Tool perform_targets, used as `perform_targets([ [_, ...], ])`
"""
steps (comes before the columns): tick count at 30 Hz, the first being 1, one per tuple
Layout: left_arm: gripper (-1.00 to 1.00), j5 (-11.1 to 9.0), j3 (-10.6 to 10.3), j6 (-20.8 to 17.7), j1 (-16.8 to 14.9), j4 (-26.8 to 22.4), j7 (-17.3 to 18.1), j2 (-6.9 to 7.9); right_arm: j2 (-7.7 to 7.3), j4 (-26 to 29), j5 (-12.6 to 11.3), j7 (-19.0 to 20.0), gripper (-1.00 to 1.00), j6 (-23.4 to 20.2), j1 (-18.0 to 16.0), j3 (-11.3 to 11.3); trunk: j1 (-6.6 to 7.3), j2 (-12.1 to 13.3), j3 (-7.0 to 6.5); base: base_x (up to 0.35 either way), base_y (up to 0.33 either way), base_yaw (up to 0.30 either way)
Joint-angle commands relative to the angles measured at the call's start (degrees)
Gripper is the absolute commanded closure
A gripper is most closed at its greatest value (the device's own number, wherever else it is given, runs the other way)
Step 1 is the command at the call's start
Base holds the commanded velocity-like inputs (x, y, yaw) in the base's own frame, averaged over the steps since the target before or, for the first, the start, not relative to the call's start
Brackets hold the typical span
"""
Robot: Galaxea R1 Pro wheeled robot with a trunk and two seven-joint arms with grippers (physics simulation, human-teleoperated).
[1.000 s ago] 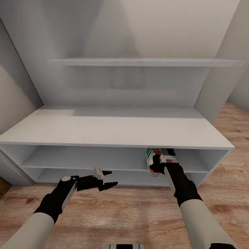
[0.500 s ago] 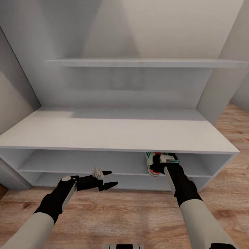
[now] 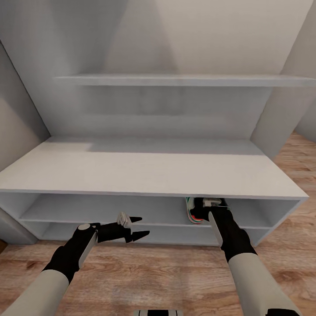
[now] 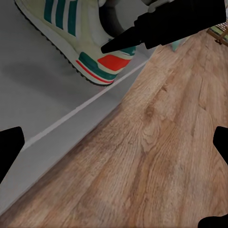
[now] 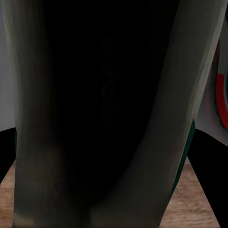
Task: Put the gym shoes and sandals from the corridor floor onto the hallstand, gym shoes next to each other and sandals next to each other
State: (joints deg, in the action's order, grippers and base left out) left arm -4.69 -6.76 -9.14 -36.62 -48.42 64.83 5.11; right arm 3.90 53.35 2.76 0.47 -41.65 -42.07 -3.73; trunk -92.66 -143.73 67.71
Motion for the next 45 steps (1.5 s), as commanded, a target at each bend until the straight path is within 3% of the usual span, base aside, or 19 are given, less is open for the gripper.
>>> perform_targets([
  [1, -1.00, -0.5, -0.2, -0.6, 0.0, 0.0, 0.0, 0.07, 0.06, 0.1, 0.2, 0.1, 1.00, -0.3, 0.0, -0.1, 0.01, 0.0, 0.05, 0.002, 0.000, 0.000],
  [27, -1.00, -0.5, -0.2, -0.6, 0.0, 0.0, 0.0, 0.07, 0.12, 0.1, 0.2, 0.1, 1.00, -0.3, 0.0, -0.1, 0.01, 0.0, 0.05, 0.038, 0.000, 0.000],
  [28, -1.00, -0.5, -0.2, -0.6, 0.0, 0.0, 0.0, 0.07, 0.12, 0.1, 0.2, 0.1, -1.00, -0.3, 0.0, -0.1, 0.01, 0.0, 0.05, 0.024, 0.000, 0.000],
  [45, -1.00, -0.5, -0.2, -0.6, 0.0, 0.0, 0.0, 0.07, 0.07, 0.1, 0.2, 0.1, -1.00, -0.3, 0.0, -0.1, 0.01, 0.0, 0.05, 0.002, 0.000, 0.000],
])
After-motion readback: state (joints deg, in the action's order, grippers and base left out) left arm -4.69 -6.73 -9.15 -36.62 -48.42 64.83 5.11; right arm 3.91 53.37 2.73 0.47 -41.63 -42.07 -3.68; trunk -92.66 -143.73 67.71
